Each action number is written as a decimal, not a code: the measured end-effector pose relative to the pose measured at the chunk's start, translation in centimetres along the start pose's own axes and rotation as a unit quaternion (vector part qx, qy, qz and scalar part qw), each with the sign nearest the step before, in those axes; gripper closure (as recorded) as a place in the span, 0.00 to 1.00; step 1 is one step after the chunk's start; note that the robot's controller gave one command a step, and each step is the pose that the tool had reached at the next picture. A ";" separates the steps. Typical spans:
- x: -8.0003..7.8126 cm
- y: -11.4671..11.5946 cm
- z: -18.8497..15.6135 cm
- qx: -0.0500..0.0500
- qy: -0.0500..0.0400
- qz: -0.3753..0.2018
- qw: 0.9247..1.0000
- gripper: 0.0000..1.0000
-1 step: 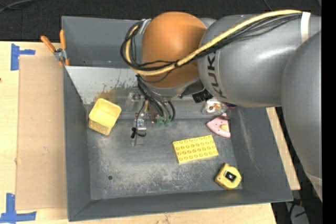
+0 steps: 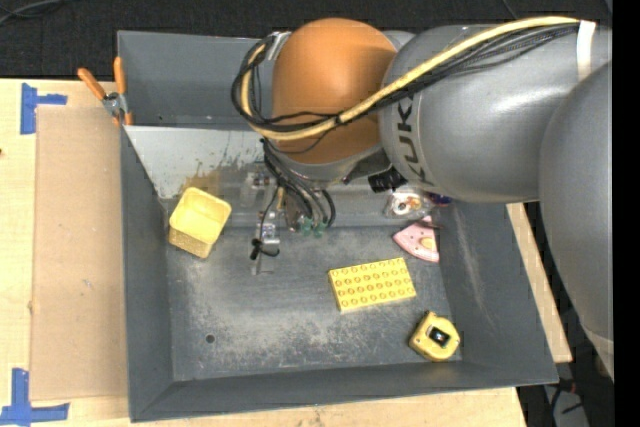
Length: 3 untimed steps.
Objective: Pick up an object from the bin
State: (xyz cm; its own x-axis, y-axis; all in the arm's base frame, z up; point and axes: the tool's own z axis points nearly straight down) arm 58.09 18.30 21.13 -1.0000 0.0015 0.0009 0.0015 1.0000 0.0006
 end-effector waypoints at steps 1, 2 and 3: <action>-2.4 4.2 9.3 -0.001 -0.002 -0.016 1.000 0.00; -2.9 5.5 9.4 0.000 -0.002 -0.080 0.997 0.00; -0.5 6.3 10.7 -0.001 0.003 -0.179 0.984 0.00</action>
Offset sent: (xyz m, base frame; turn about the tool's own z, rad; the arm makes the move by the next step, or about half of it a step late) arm 0.0365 0.0643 -0.0603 -0.2665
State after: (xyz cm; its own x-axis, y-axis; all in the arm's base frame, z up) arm 58.64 24.59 10.46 -0.9364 -0.3510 0.0063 -0.3509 0.9364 0.0042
